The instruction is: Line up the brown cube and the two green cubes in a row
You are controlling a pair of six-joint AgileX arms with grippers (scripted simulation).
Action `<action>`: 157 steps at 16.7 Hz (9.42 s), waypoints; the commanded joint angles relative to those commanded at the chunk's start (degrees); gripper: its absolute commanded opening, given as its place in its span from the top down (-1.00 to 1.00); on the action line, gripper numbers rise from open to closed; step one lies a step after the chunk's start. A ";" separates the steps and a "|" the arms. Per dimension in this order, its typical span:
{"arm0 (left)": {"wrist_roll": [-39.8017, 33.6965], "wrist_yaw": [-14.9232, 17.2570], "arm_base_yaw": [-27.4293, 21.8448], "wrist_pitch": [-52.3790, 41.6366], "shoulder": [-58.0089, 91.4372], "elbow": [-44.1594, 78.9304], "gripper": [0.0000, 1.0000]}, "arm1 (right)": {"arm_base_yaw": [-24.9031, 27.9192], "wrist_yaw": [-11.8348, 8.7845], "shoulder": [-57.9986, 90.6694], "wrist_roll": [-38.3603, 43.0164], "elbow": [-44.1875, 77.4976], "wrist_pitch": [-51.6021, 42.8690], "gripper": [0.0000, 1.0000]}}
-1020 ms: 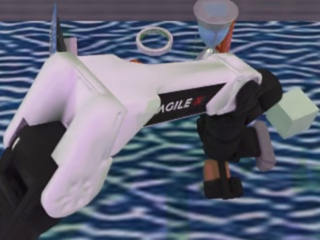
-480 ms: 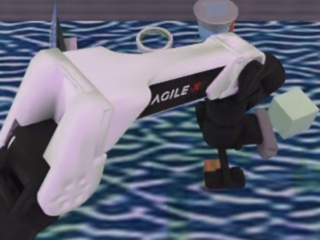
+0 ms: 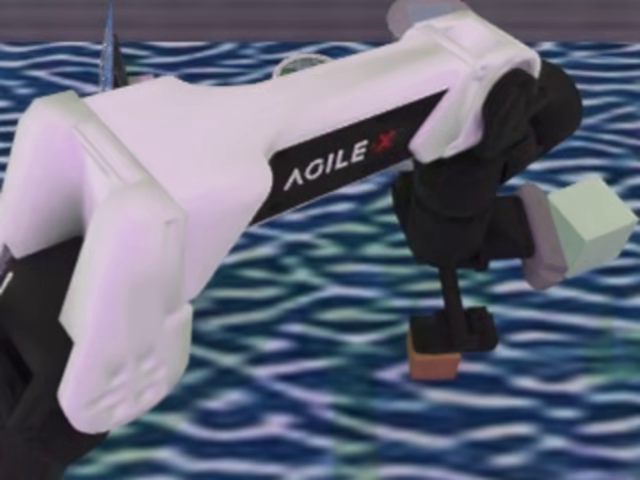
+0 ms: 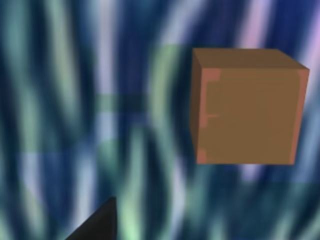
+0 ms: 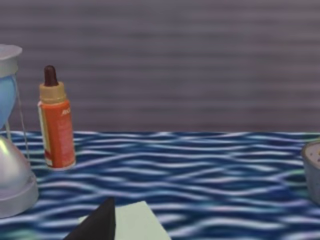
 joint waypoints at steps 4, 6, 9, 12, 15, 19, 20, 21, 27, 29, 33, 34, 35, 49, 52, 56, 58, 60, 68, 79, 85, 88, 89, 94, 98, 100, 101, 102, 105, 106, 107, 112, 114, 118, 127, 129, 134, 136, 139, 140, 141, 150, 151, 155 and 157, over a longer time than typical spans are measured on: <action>0.01 -0.12 4.08 1.80 -3.09 -4.00 -1.00 | 0.00 0.00 0.00 0.00 0.00 0.00 -1.00; 0.15 -0.24 9.43 3.87 -6.72 -9.60 -1.00 | 0.00 0.00 0.00 0.00 0.00 0.00 -1.00; 0.90 -0.43 19.92 7.59 -13.35 -21.75 -1.00 | 0.00 0.00 0.00 0.00 0.00 0.00 -1.00; 1.95 -0.66 30.35 11.38 -20.05 -33.67 -1.00 | 0.00 0.00 0.00 0.00 0.00 0.00 -1.00; 2.66 -0.82 37.20 14.28 -25.04 -40.63 -1.00 | 0.00 0.00 0.00 0.00 0.00 0.00 -1.00; 2.82 -0.85 38.79 15.08 -26.39 -42.23 -1.00 | 0.00 0.00 0.00 0.00 0.00 0.00 -1.00; 2.82 -0.85 38.79 15.08 -26.39 -42.23 -1.00 | 0.00 0.00 0.00 0.00 0.00 0.00 -1.00; 2.77 -0.85 38.58 14.93 -26.14 -42.11 -1.00 | 0.00 0.00 0.00 0.00 0.00 0.00 -1.00; 2.83 -0.84 38.76 23.05 -22.91 -46.70 -1.00 | 0.00 0.00 0.00 0.00 0.00 0.00 -1.00; 2.93 -0.82 38.82 27.72 -20.94 -49.37 -1.00 | 0.00 0.00 0.00 0.00 0.00 0.00 -1.00; 3.05 -0.81 38.90 33.92 -18.28 -52.94 -1.00 | 0.00 0.00 0.00 0.00 0.00 0.00 -1.00; 3.06 -0.80 38.91 34.11 -18.19 -53.06 -1.00 | 0.00 0.00 0.00 0.00 0.00 0.00 -1.00; 3.06 -0.80 38.91 34.11 -18.19 -53.06 -1.00 | 0.00 0.00 0.00 0.00 0.00 0.00 -1.00; 3.06 -0.80 38.91 34.11 -18.19 -53.06 0.81 | 0.00 0.00 0.00 0.00 0.00 0.00 -1.00; 3.06 -0.80 38.91 34.11 -18.19 -53.06 1.00 | 0.00 0.00 0.00 0.00 0.00 0.00 -1.00; 3.06 -0.80 38.91 34.11 -18.19 -53.06 1.00 | 0.00 0.00 0.00 0.00 0.00 0.00 -1.00; 3.06 -0.80 38.91 34.11 -18.19 -53.06 1.00 | 0.00 0.00 0.00 0.00 0.00 0.00 -1.00; 2.70 -0.19 38.78 32.94 -19.65 -52.56 1.00 | 0.00 0.00 0.00 0.00 0.00 0.00 -1.00; 2.44 -0.22 39.85 19.11 -25.55 -44.81 1.00 | 0.00 0.00 0.00 0.00 0.00 0.00 -1.00; 3.55 -0.25 30.17 15.06 -21.42 -37.20 1.00 | 0.00 0.00 0.00 0.00 0.00 0.00 -1.00; 4.62 -0.25 9.89 9.18 -14.33 -24.11 1.00 | 0.00 0.00 0.00 0.00 0.00 0.00 -1.00; 4.99 -0.24 4.65 7.56 -12.52 -20.30 1.00 | 0.00 0.00 0.00 0.00 0.00 0.00 -1.00; 5.03 -0.24 4.15 7.40 -12.35 -19.90 1.00 | 0.00 0.00 0.00 0.00 0.00 0.00 -1.00; 5.09 -0.26 4.30 7.74 -12.55 -20.15 1.00 | 0.00 0.00 0.00 0.00 0.00 0.00 -1.00; 4.98 -0.26 4.31 13.19 -10.85 -23.91 1.00 | 0.00 0.00 0.00 0.00 0.00 0.00 -1.00; 4.94 -0.22 4.26 17.10 -9.54 -26.57 1.00 | 0.00 0.00 0.00 0.00 0.00 0.00 -1.00; 4.95 -0.20 4.21 18.83 -8.94 -27.76 1.00 | 0.00 0.00 0.00 0.00 0.00 0.00 -1.00; 4.98 -0.20 4.15 20.18 -8.46 -28.69 1.00 | 0.00 0.00 0.00 0.00 0.00 0.00 -1.00; 5.04 -0.20 4.07 21.20 -8.10 -29.44 1.00 | 0.00 0.00 0.00 0.00 0.00 0.00 -1.00; 5.04 -0.20 4.07 21.20 -8.10 -29.44 1.00 | 0.00 0.00 0.00 0.00 0.00 0.00 -1.00; 5.04 -0.20 4.07 21.20 -8.10 -29.44 1.00 | 0.00 0.00 0.00 0.00 0.00 0.00 -1.00; 5.04 -0.20 4.07 21.20 -8.10 -29.44 0.25 | 0.00 0.00 0.00 0.00 0.00 0.00 -1.00; 5.04 -0.20 4.07 21.20 -8.10 -29.44 -0.06 | 0.00 0.00 0.00 0.00 0.00 0.00 -1.00; 5.04 -0.20 4.07 21.20 -8.10 -29.44 -0.66 | 0.00 0.00 0.00 0.00 0.00 0.00 -1.00; 5.04 -0.20 4.07 21.20 -8.10 -29.44 -1.00 | 0.00 0.00 0.00 0.00 0.00 0.00 -1.00; 5.04 -0.20 4.16 21.18 -8.13 -29.43 -1.00 | 0.00 0.00 0.00 0.00 0.00 0.00 -1.00; 5.03 -0.23 4.62 15.24 -9.64 -25.11 -1.00 | 0.00 0.00 0.00 0.00 0.00 0.00 -1.00; 4.89 -0.26 5.08 11.12 -10.84 -22.26 -1.00 | 0.00 0.00 0.00 0.00 0.00 0.00 -1.00; 4.97 -0.24 5.31 7.37 -12.10 -19.61 -1.00 | 0.00 0.00 0.00 0.00 0.00 0.00 -1.00; 4.99 -0.24 5.31 7.25 -12.15 -19.51 -1.00 | 0.00 0.00 0.00 0.00 0.00 0.00 -1.00; 4.99 -0.24 5.31 7.25 -12.15 -19.51 -1.00 | 0.00 0.00 0.00 0.00 0.00 0.00 -1.00; 0.19 -1.08 11.53 15.23 -24.14 -30.80 -1.00 | 1.13 -0.11 12.53 -1.92 12.35 -8.53 -1.00; -1.23 -1.23 13.41 17.50 -28.15 -34.36 -1.00 | 1.41 -0.08 16.74 -2.50 16.33 -11.12 -1.00; -7.87 -1.60 21.93 28.03 -47.77 -51.49 -1.00 | 2.70 0.07 39.34 -5.30 35.41 -23.58 -1.00; -11.71 -1.64 26.64 34.06 -59.38 -61.47 -1.00 | 3.45 0.14 53.00 -6.88 45.82 -30.64 -1.00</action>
